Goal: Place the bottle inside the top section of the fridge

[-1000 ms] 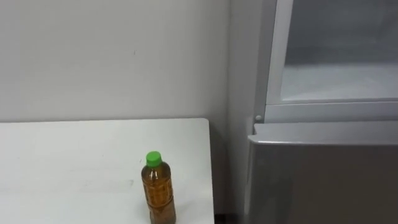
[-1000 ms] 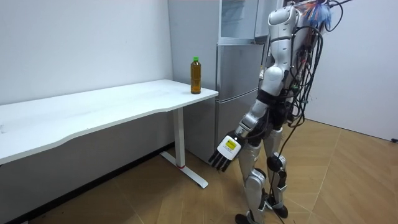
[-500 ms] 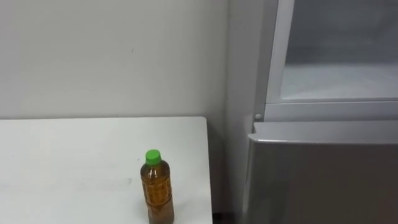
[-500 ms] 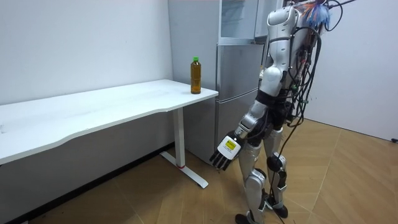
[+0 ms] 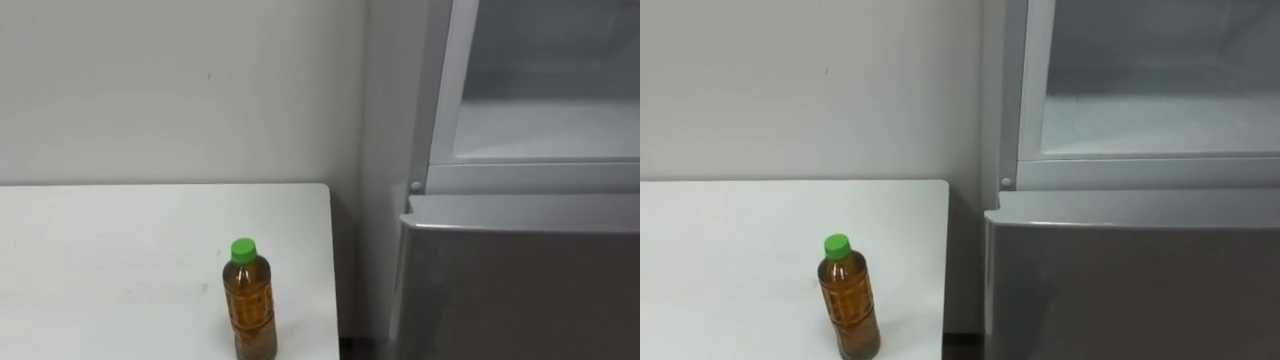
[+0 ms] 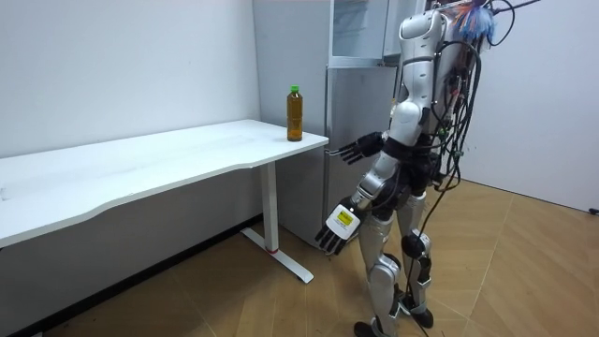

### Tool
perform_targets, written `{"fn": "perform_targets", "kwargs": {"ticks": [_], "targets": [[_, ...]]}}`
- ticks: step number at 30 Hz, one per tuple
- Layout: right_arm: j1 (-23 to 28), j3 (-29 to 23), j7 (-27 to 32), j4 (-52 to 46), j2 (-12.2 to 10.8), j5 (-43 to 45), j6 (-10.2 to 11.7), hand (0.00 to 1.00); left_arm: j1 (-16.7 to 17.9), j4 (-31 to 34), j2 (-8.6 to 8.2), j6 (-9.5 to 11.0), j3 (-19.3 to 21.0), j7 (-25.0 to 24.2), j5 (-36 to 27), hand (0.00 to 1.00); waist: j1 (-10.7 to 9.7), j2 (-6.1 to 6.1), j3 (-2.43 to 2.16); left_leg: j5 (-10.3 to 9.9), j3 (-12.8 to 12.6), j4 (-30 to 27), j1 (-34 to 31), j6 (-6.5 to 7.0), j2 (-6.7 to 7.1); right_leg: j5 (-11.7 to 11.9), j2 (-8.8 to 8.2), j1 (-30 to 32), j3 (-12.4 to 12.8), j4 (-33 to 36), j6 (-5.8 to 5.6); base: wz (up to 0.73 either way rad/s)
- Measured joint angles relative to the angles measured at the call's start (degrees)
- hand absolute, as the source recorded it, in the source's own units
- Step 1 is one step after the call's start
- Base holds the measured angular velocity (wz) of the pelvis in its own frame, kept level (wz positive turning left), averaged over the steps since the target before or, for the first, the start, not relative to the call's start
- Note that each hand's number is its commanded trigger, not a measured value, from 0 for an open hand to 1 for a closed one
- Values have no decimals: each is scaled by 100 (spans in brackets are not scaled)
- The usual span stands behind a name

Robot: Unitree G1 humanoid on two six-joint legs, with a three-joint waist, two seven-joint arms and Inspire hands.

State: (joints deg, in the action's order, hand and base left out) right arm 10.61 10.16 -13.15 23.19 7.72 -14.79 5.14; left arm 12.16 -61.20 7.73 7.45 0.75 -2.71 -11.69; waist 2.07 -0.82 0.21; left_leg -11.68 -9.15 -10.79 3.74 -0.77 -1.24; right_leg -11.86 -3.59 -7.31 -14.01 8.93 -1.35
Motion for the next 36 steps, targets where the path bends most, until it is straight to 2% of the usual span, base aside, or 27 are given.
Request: {"fn": "perform_targets", "kwargs": {"ticks": [2,6,13,18,23,27,31,36], "targets": [[1,10,-12,-456,39,-5,-29,0,-5,0,-9,0,-4,-35,0,0,0,8,9,0,-11,5,5,0,-1,1,2,7,14,2,0,-3],[77,3,-137,-1421,131,46,-232,0,10,-28,-58,0,12,-44,-15,0,4,22,19,1,-43,53,-7,0,-15,2,18,53,75,62,3,-7],[-135,-17,-308,-2636,146,51,-278,0,9,-92,-60,-64,-53,-44,-230,0,24,-20,9,3,-143,104,75,2,-17,9,17,23,159,76,-2,-7],[-385,-25,-406,-2896,141,102,-288,0,1,-78,-60,-120,-101,-47,-228,0,-6,-54,-8,3,-144,115,80,3,-16,10,17,10,149,76,-3,0],[-409,-129,-454,-3476,107,185,-463,0,15,-76,-54,-122,-103,-45,-271,0,7,-59,-9,4,-146,127,79,2,-16,10,17,15,133,74,-3,0],[-736,-185,-451,-3902,112,157,-524,0,37,-86,-11,-122,-157,-28,-392,0,12,-122,-9,6,-156,126,93,1,-15,10,17,4,135,71,-3,0],[-830,-181,-431,-4226,111,134,-524,0,-5,-85,4,-118,-164,-16,-404,0,163,-202,-4,7,-151,124,94,2,-15,10,17,0,141,69,-3,0],[-912,-176,-423,-4243,102,134,-524,0,-12,-71,0,-111,-158,3,-393,0,309,-222,-12,7,-145,119,87,3,-15,10,16,-2,138,72,-4,0]]}}
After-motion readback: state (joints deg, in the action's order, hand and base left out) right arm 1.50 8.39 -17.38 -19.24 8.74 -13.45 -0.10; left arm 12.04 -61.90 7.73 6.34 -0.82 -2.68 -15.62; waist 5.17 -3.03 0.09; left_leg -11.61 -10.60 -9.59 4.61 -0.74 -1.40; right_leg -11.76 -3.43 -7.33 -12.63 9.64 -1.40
